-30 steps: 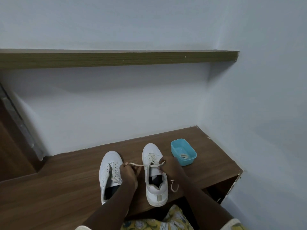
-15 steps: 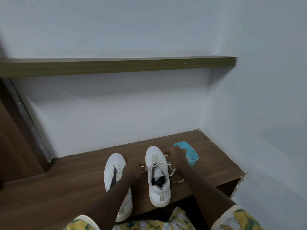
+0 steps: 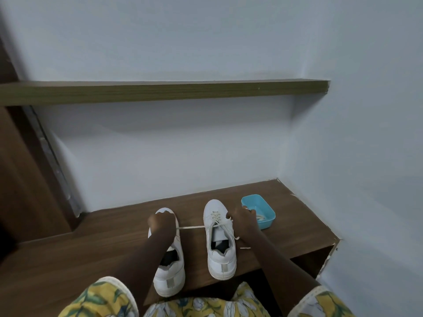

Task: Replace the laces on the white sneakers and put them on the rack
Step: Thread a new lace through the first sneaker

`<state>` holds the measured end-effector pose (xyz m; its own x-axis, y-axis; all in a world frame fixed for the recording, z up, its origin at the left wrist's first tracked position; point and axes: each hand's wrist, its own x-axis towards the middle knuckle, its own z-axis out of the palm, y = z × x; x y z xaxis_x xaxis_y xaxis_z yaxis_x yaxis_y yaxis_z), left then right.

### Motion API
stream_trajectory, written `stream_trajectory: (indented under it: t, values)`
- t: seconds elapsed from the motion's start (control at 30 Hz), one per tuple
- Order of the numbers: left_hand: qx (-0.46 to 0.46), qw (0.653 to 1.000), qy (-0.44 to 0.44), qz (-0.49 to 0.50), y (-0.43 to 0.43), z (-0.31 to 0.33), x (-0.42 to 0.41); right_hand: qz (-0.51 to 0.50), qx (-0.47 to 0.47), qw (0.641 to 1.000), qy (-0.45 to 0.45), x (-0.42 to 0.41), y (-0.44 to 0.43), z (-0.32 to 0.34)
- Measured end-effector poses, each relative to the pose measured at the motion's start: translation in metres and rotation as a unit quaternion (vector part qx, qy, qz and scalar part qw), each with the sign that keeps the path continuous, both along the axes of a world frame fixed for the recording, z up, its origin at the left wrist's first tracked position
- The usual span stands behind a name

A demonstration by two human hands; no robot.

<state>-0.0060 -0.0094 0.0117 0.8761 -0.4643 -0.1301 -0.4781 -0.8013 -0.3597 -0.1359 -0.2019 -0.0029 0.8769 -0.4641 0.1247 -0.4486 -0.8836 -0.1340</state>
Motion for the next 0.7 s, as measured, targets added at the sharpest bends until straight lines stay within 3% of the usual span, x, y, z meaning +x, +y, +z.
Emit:
stream_trajectory:
  t: [0.17, 0.27, 0.4, 0.47, 0.6, 0.7]
  values:
    - [0.077, 0.996, -0.022, 0.028, -0.007, 0.006, -0.002, -0.009, 0.045, 0.999, -0.024, -0.006, -0.002, -0.004]
    - [0.000, 1.000, -0.008, -0.002, -0.020, 0.005, -0.008, -0.002, 0.074, 0.997, -0.029, -0.005, 0.000, -0.004]
    - [-0.115, 0.980, 0.144, -0.076, -0.046, -0.014, -0.016, 0.014, 0.070, 0.997, -0.034, -0.001, 0.002, -0.007]
    - [-0.143, 0.971, 0.163, -0.098, -0.059, -0.023, -0.020, 0.023, 0.064, 0.997, -0.032, 0.000, 0.002, -0.006]
    - [-0.202, 0.959, 0.186, -0.076, -0.071, -0.030, -0.026, 0.033, 0.062, 0.997, -0.041, 0.002, -0.001, -0.003]
    - [-0.308, 0.920, 0.240, -0.017, -0.069, -0.034, -0.022, 0.025, 0.071, 0.996, -0.051, 0.002, -0.003, -0.006]
